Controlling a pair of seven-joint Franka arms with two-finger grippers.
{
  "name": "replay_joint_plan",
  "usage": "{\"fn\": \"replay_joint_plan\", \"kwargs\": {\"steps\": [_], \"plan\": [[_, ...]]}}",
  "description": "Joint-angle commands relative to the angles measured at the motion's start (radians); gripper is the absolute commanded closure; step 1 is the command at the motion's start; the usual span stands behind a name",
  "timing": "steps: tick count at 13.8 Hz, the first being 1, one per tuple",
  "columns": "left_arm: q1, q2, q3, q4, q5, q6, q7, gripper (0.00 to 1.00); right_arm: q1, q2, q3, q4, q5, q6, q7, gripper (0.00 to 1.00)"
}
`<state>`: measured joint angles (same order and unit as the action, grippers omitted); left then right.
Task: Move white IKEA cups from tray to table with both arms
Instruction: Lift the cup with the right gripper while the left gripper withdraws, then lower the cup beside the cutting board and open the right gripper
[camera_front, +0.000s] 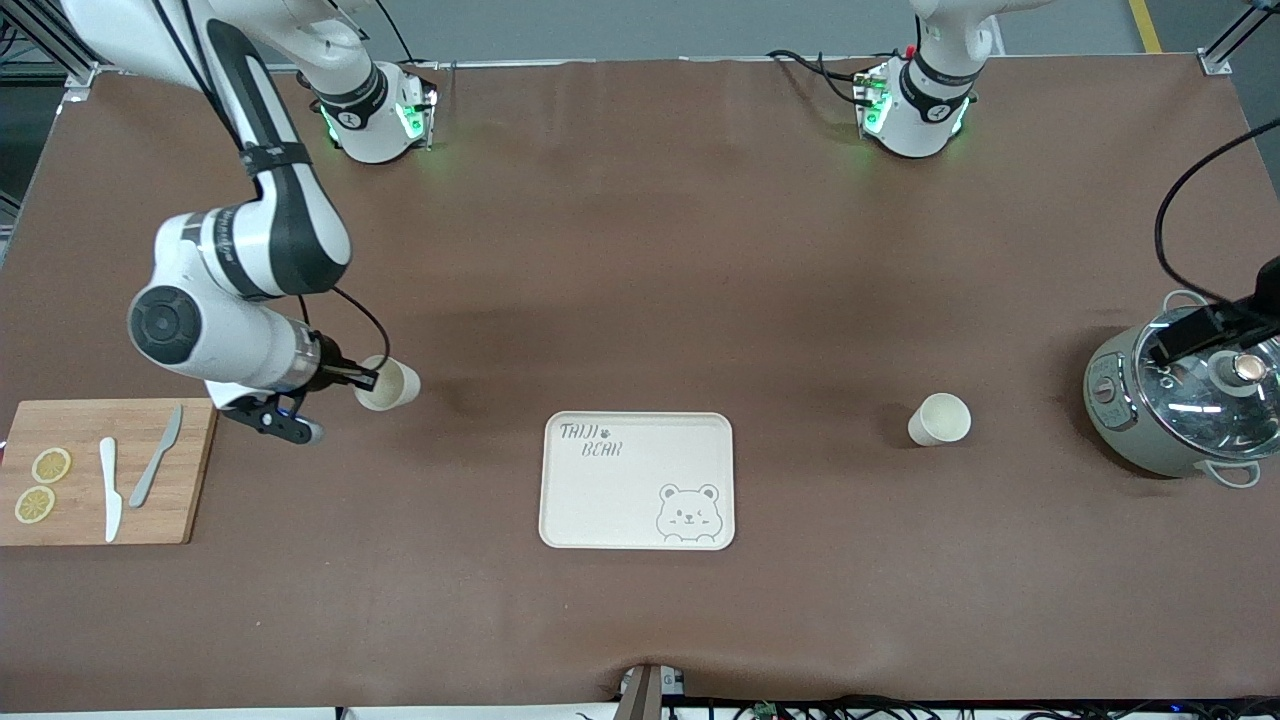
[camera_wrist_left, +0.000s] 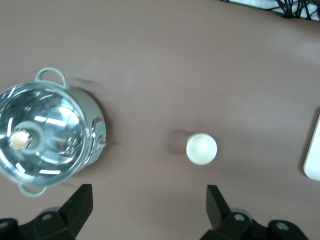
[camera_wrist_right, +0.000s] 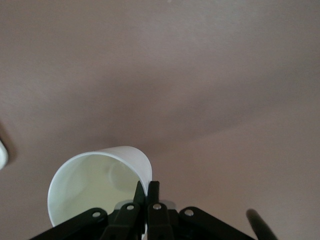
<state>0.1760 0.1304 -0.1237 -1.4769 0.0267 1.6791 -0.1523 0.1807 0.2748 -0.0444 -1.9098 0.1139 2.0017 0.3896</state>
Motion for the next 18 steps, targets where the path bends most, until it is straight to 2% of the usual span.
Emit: {"fn": "replay_joint_plan", "kwargs": {"steps": [1, 5, 8, 11, 13, 15, 18], "plan": [[-0.003, -0.069, -0.013, -0.013, 0.019, -0.059, 0.013, 0.00, -0.099, -0.118, 0.018, -0.155, -0.013, 0.031, -0.165, 1.00], [-0.004, -0.109, -0.034, -0.013, 0.009, -0.136, 0.014, 0.00, -0.242, -0.137, 0.017, -0.212, -0.051, 0.049, -0.406, 1.00], [-0.032, -0.156, -0.028, -0.014, 0.001, -0.176, 0.022, 0.00, -0.335, -0.131, 0.017, -0.270, -0.057, 0.135, -0.587, 1.00], [-0.119, -0.181, -0.010, -0.031, 0.002, -0.212, 0.031, 0.00, -0.375, -0.127, 0.017, -0.334, -0.079, 0.198, -0.679, 1.00], [-0.163, -0.225, 0.037, -0.074, 0.002, -0.214, 0.033, 0.00, -0.398, -0.124, 0.017, -0.376, -0.079, 0.238, -0.698, 1.00], [-0.210, -0.265, 0.078, -0.121, 0.002, -0.210, 0.036, 0.00, -0.397, -0.118, 0.018, -0.435, -0.079, 0.339, -0.698, 1.00], [-0.237, -0.310, 0.078, -0.158, 0.001, -0.213, 0.037, 0.00, -0.392, -0.091, 0.018, -0.445, -0.079, 0.380, -0.698, 1.00]]}}
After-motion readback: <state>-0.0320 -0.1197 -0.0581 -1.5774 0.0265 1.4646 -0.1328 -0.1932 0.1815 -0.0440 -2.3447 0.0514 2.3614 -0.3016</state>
